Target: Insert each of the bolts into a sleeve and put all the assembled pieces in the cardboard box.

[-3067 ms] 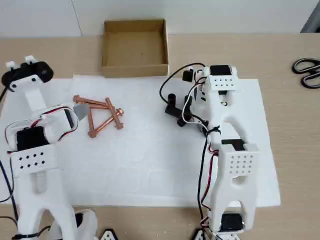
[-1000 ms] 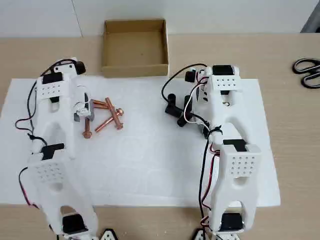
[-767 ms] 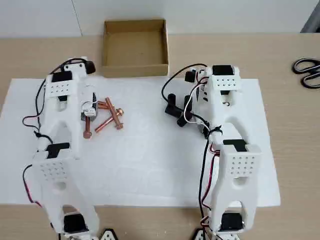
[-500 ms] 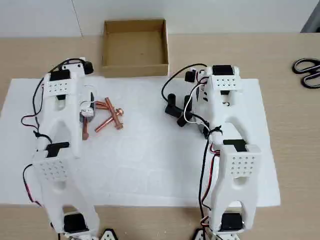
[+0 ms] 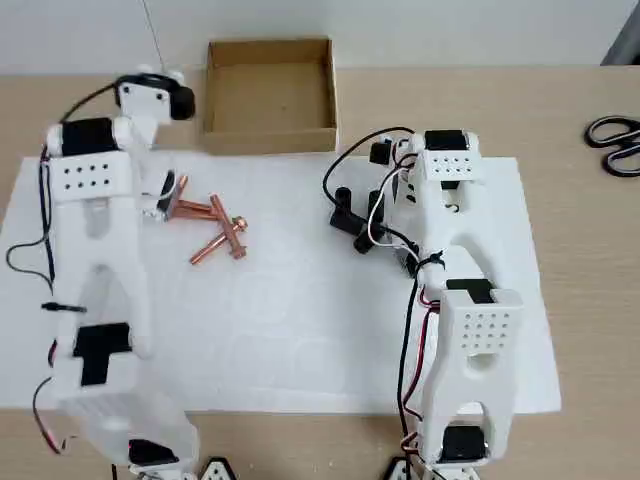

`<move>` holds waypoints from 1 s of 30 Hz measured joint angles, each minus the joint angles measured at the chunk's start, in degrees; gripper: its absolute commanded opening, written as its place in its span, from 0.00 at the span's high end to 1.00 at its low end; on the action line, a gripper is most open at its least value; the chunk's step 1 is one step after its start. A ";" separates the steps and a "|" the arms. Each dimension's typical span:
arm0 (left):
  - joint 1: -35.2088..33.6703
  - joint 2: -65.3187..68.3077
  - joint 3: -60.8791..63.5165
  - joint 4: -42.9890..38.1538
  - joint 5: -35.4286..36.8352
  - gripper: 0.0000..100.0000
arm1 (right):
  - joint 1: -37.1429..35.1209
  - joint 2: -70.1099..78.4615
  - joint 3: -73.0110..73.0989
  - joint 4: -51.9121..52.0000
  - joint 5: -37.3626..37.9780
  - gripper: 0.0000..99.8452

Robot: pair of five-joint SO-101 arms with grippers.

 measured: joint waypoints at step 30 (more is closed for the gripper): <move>3.25 11.87 12.48 -13.19 -0.97 0.87 | 0.00 0.00 0.00 0.00 0.00 1.00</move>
